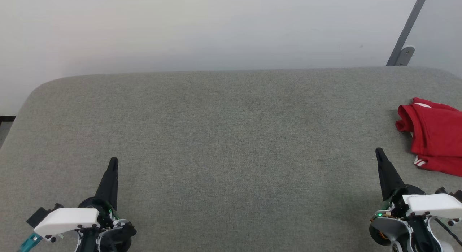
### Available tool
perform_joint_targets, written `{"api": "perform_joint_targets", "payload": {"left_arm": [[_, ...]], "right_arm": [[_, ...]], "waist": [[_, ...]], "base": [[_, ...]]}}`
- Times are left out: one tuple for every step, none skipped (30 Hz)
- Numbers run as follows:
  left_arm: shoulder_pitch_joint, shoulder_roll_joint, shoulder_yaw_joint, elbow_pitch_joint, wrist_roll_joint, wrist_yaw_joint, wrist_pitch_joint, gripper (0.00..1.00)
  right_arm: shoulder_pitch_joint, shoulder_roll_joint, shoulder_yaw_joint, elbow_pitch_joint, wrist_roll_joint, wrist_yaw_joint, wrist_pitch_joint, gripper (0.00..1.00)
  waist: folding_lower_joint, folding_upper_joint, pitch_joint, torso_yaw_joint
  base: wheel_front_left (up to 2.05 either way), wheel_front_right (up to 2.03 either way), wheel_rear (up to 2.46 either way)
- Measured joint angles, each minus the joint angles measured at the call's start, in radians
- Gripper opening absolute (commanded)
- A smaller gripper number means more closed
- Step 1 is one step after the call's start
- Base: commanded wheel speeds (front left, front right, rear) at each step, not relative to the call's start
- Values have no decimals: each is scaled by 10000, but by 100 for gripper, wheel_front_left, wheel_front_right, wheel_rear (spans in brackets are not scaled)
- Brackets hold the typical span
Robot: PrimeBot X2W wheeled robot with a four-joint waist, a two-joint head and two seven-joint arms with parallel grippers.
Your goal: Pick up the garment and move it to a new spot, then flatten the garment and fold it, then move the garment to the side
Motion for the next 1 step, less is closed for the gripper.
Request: {"api": "perform_joint_targets", "payload": {"left_arm": [[0, 0, 0, 0, 0, 0, 0, 0]], "right_arm": [[0, 0, 2, 0, 0, 0, -2, 0]], "waist": [[0, 0, 0, 0]], "base": [[0, 0, 0]]}}
